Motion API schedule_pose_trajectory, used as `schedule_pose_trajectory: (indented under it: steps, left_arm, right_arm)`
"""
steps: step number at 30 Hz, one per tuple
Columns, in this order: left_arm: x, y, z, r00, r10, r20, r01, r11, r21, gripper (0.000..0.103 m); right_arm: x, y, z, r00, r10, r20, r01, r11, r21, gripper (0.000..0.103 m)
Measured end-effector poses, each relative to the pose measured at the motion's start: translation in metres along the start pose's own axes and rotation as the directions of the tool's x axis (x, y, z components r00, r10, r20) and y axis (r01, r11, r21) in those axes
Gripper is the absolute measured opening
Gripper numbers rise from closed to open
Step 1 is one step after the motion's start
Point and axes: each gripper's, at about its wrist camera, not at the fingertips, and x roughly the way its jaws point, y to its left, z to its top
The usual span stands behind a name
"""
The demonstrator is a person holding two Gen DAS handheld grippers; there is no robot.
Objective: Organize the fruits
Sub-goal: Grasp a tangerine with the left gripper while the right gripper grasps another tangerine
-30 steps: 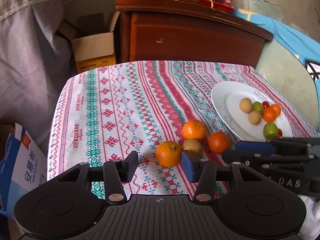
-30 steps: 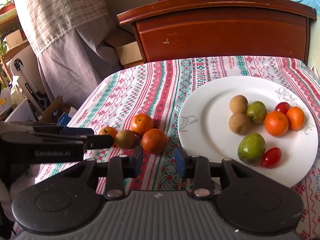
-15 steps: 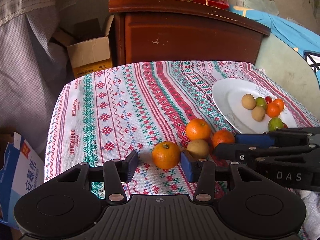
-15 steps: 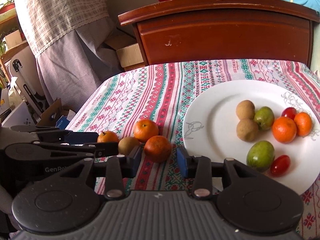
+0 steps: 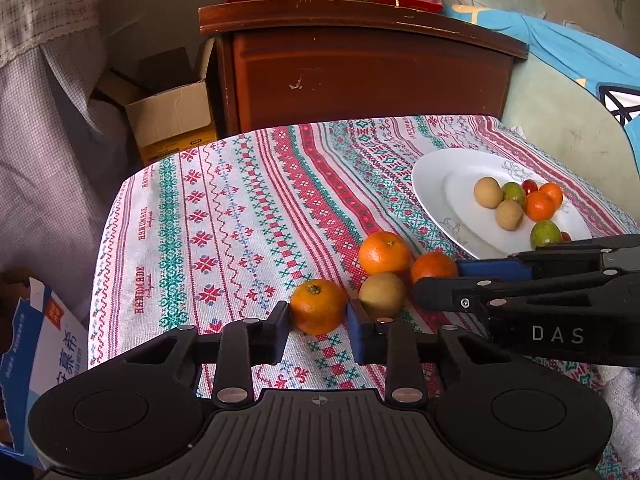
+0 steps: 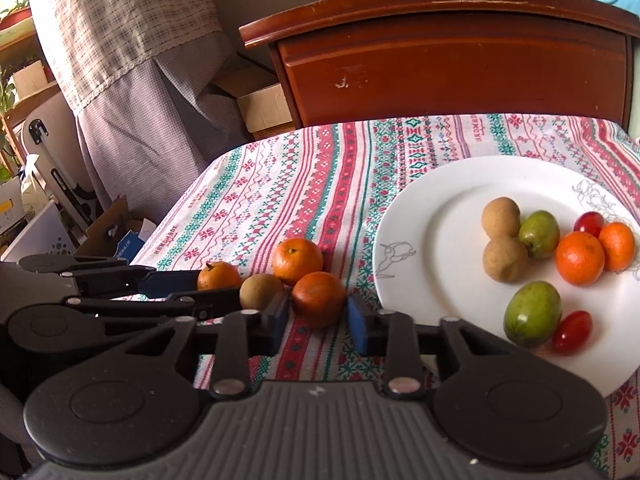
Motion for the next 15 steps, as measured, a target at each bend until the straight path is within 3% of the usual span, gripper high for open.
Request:
schedule_pose_trajectory:
  steps: [15]
  left_arm:
    - [-0.016,-0.001,0.011,0.999,0.014,0.031,-0.013,0.999,-0.042,0.027]
  right_arm:
    - [-0.012,0.004,0.008,0.999,0.003,0.035,-0.002,1.0,-0.006,0.03]
